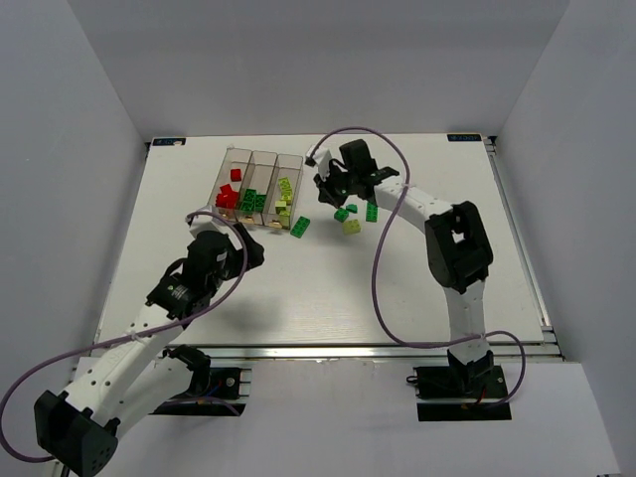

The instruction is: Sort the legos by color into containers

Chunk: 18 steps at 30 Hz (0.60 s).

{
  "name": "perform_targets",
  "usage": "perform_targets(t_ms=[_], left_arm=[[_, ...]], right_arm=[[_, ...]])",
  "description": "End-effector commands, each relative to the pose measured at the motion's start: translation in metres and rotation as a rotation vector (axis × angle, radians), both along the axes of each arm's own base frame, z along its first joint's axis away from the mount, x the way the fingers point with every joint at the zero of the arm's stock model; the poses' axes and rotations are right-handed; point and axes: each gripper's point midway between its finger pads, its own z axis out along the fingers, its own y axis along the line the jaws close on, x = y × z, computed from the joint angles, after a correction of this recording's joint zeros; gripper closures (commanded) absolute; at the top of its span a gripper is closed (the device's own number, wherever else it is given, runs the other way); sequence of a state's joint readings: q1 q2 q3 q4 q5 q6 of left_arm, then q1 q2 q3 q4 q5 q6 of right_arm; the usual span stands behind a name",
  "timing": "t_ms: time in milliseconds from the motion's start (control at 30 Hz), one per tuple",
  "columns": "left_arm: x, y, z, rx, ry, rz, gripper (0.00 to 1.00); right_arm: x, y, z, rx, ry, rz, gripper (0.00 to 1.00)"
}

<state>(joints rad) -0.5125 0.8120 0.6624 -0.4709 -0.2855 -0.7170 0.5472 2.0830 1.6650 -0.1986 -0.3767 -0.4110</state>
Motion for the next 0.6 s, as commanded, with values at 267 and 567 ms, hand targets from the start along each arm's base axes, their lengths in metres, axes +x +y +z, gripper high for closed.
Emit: perform_targets(t_ms=[267, 567], left_arm=[[-0.009, 0.012, 0.007, -0.053, -0.037, 0.069, 0.02], [-0.019, 0.021, 0.012, -0.054, -0.031, 0.096, 0.02]], right_arm=[[0.007, 0.030, -0.034, -0.089, -0.028, 0.071, 1.00], [0.009, 0.044, -0.056, -0.116, -0.036, 0.057, 1.00]])
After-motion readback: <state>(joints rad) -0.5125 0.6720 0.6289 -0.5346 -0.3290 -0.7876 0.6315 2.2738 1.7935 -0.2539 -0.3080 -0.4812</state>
